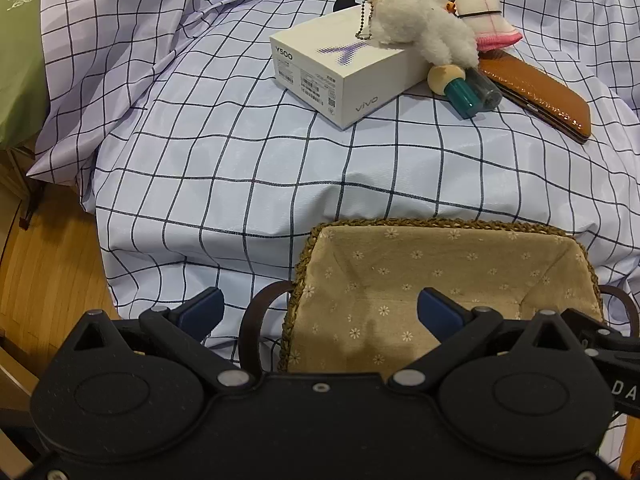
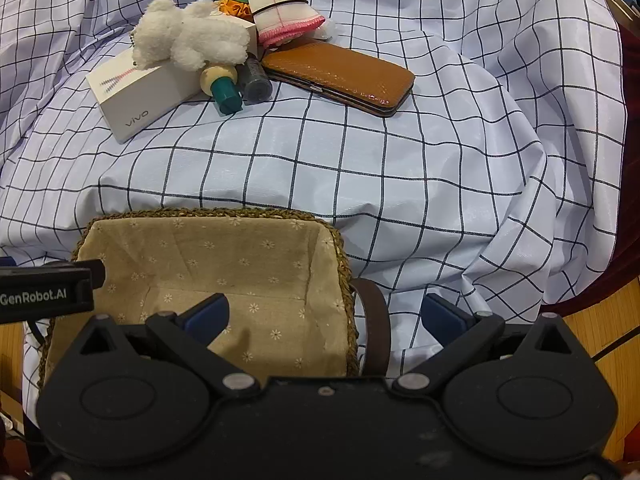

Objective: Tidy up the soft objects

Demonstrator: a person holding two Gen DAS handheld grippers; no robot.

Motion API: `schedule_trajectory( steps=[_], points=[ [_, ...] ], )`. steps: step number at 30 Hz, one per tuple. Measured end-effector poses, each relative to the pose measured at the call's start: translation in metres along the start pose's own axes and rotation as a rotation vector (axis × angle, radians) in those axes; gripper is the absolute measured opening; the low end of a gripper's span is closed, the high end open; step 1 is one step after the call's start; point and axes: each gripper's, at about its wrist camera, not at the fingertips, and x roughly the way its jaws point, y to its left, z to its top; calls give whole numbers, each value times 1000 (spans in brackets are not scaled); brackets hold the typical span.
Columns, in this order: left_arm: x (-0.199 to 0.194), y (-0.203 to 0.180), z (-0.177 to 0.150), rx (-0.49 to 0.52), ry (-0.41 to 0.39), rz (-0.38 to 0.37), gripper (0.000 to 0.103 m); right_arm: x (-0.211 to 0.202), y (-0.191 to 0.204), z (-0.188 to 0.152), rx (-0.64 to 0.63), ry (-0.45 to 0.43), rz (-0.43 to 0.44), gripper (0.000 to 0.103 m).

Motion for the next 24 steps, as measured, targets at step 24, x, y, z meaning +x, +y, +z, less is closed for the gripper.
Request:
schedule_trajectory(
  steps=[24],
  points=[
    [-19, 7, 37, -24, -206, -10, 95, -2, -3, 37, -71, -93, -96, 102]
  ],
)
